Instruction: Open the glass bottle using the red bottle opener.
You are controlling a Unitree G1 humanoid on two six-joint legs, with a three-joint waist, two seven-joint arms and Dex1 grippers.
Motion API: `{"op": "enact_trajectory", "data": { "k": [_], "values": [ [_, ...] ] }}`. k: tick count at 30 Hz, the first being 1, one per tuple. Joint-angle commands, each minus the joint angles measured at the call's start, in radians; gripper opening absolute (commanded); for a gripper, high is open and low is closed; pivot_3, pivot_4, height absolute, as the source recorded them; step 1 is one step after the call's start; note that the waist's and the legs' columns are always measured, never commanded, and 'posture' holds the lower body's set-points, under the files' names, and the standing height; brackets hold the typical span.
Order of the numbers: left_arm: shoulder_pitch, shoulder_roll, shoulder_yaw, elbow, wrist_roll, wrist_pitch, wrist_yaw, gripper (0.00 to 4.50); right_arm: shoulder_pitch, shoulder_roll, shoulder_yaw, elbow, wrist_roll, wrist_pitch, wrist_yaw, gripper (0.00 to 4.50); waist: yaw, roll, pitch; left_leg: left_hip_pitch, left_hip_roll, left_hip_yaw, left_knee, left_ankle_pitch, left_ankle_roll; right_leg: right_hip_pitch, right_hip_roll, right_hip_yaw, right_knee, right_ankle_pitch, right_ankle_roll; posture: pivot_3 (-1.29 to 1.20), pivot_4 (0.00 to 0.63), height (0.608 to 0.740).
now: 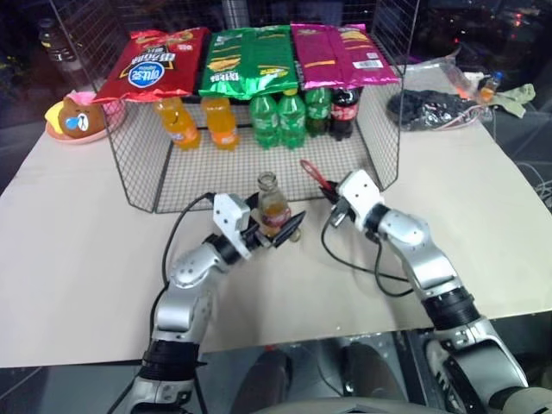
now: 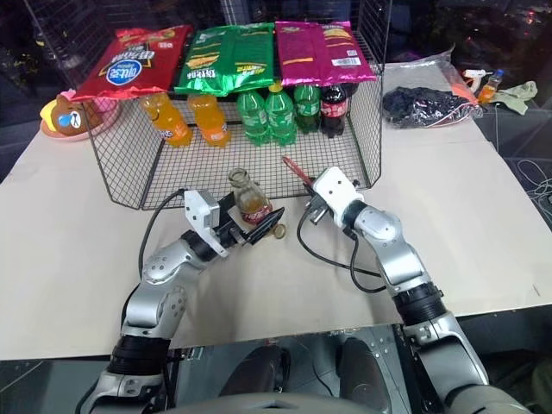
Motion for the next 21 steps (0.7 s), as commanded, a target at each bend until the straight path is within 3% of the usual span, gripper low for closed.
{"op": "enact_trajectory", "data": {
  "k": [1,21],
  "values": [
    [0.012,0.010,0.004,-0.032,-0.003,-0.001,-0.001,4.39,0.016,-0.016,-0.032,-0.099,0.032,0.060,0.013,0.00,0.002,0.000,0.000,0.000,0.000,0.000,0.000,0.000,0.000,0.000,0.000,0.000,0.000,0.000,0.000,0.00,0.150,0.740],
    [-0.022,-0.011,0.021,-0.007,-0.009,-0.031,0.022,4.39,0.034,-0.014,-0.049,-0.112,0.028,0.058,-0.019,0.00,0.000,0.000,0.000,0.000,0.000,0.000,0.000,0.000,0.000,0.000,0.000,0.000,0.000,0.000,0.000,0.00,0.150,0.740]
  ]
}}
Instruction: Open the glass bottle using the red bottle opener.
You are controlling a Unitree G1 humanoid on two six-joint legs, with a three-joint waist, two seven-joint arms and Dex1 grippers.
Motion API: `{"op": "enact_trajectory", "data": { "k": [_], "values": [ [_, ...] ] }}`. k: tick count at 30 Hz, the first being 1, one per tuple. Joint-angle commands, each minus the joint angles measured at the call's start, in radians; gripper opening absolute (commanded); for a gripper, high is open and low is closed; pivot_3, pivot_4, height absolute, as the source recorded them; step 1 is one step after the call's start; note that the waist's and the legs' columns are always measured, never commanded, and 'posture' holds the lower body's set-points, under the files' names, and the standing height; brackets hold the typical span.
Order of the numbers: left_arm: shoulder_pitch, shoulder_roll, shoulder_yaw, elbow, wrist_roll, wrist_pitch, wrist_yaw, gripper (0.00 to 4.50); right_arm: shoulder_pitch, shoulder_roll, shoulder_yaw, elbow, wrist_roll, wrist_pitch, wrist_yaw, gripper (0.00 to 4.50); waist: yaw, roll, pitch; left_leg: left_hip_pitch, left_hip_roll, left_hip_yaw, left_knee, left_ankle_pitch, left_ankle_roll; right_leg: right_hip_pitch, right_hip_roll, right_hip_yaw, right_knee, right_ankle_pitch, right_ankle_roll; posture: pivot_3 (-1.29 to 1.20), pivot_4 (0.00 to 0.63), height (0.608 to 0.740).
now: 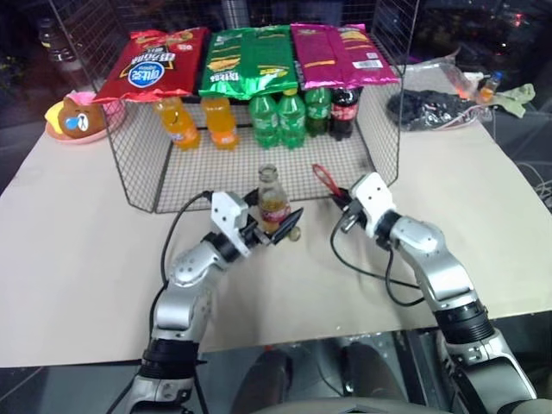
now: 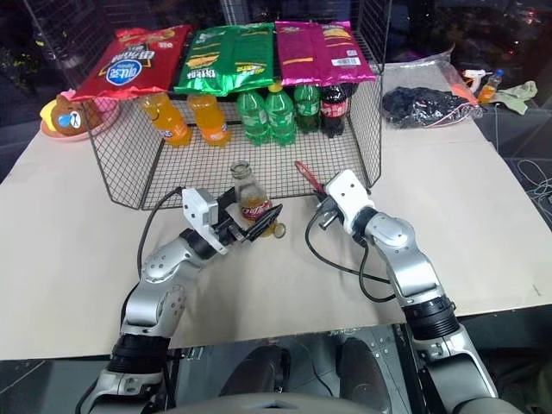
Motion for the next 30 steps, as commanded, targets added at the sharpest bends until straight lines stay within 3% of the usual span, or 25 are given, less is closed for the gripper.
{"op": "enact_trajectory", "data": {
  "k": [1,10,19,25,30],
  "values": [
    [0.004,0.005,0.018,-0.033,-0.013,-0.017,-0.001,4.39,0.001,0.002,-0.018,-0.026,0.005,-0.028,-0.008,0.00,0.000,0.000,0.000,0.000,0.000,0.000,0.000,0.000,0.000,0.000,0.000,0.000,0.000,0.000,0.000,0.00,0.150,0.740],
    [0.028,0.020,0.018,-0.056,0.006,-0.040,0.000,4.39,0.017,-0.002,-0.022,-0.033,0.005,-0.035,-0.013,0.00,0.000,0.000,0.000,0.000,0.000,0.000,0.000,0.000,0.000,0.000,0.000,0.000,0.000,0.000,0.000,0.00,0.150,0.740],
    [0.106,0.029,0.041,-0.035,0.101,-0.207,0.057,4.39,0.062,-0.031,-0.050,-0.074,0.026,0.001,-0.002,0.00,0.002,0.000,0.000,0.000,0.000,0.000,0.000,0.000,0.000,0.000,0.000,0.000,0.000,0.000,0.000,0.00,0.150,0.740],
    [0.227,0.059,0.083,-0.105,0.068,-0.203,0.059,4.39,0.146,-0.087,-0.113,-0.195,0.169,0.211,0.075,0.00,0.003,0.000,0.000,0.000,0.000,0.000,0.000,0.000,0.000,0.000,-0.001,0.000,0.000,0.000,0.000,0.00,0.150,0.740],
    [0.442,0.109,0.153,-0.217,0.016,-0.172,0.047,4.39,0.280,-0.209,-0.171,-0.382,0.373,0.476,0.180,0.00,0.003,0.000,0.000,-0.001,0.001,0.000,-0.001,-0.003,0.004,0.000,-0.004,0.000,-0.002,0.000,0.000,0.00,0.150,0.740]
  ]
}}
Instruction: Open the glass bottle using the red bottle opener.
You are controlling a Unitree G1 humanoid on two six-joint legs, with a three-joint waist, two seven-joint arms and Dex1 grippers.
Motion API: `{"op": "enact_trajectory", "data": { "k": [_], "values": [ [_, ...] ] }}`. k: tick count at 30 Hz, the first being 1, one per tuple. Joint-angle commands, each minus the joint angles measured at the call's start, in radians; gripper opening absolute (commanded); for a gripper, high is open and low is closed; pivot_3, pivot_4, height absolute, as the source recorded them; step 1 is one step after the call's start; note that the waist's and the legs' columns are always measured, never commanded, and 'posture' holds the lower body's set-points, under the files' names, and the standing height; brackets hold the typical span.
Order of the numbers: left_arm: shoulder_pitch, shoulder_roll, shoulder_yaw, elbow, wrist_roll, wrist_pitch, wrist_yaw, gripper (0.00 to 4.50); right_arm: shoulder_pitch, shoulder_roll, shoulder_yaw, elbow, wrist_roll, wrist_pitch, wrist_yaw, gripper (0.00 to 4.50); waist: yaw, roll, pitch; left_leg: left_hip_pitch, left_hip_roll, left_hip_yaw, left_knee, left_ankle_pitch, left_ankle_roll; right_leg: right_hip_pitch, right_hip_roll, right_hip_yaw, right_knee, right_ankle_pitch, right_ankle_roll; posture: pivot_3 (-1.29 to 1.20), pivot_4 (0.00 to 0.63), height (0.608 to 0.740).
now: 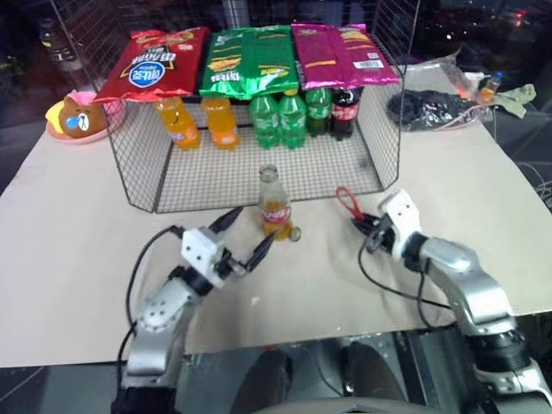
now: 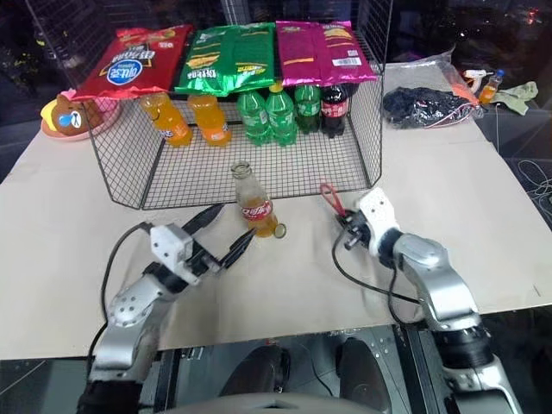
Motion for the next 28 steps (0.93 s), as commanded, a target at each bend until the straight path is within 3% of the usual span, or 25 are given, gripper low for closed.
{"op": "enact_trajectory", "data": {
  "k": [1,7,10,14,20,28],
  "values": [
    [0.138,0.029,0.071,-0.107,-0.046,0.011,-0.007,4.50,0.056,-0.046,-0.062,-0.138,0.127,0.123,0.045,0.92,-0.002,0.000,0.000,0.000,0.000,0.000,0.000,-0.001,0.001,0.000,0.000,0.000,-0.001,0.000,0.000,0.00,0.150,0.740],
    [0.226,0.043,0.119,-0.166,-0.058,0.083,0.038,4.50,0.093,-0.065,-0.152,-0.149,0.194,0.091,0.053,3.50,0.018,-0.001,0.002,0.001,0.000,0.000,0.001,-0.002,0.003,0.002,0.002,-0.003,0.000,0.000,0.000,0.00,0.150,0.740],
    [0.252,0.051,0.139,-0.186,-0.062,0.145,0.064,4.50,0.172,-0.095,-0.186,-0.094,0.122,-0.113,0.099,4.45,0.028,-0.001,0.002,0.003,-0.001,-0.001,0.001,-0.002,0.003,0.004,0.002,-0.004,0.000,0.000,0.001,0.00,0.150,0.740],
    [0.293,0.065,0.173,-0.221,-0.100,0.210,0.068,4.50,0.292,-0.142,-0.228,-0.013,0.113,-0.307,0.218,4.45,0.025,-0.002,0.002,0.003,-0.001,0.000,0.001,-0.002,0.004,0.005,0.002,-0.003,-0.002,0.000,0.001,0.00,0.150,0.740],
    [0.367,0.098,0.253,-0.263,-0.121,0.252,0.055,4.50,0.338,-0.146,-0.321,0.127,0.127,-0.531,0.307,4.45,0.016,-0.002,0.004,0.006,0.001,0.003,0.001,-0.003,0.005,0.007,0.001,0.000,-0.002,0.000,0.001,0.00,0.150,0.740],
    [0.419,0.102,0.302,-0.302,-0.117,0.292,0.061,4.50,0.321,-0.180,-0.330,0.229,0.169,-0.584,0.425,4.45,0.020,-0.001,0.005,0.008,0.001,0.002,0.001,-0.003,0.005,0.009,0.002,-0.002,-0.002,-0.001,0.001,0.00,0.150,0.740]
  ]
}}
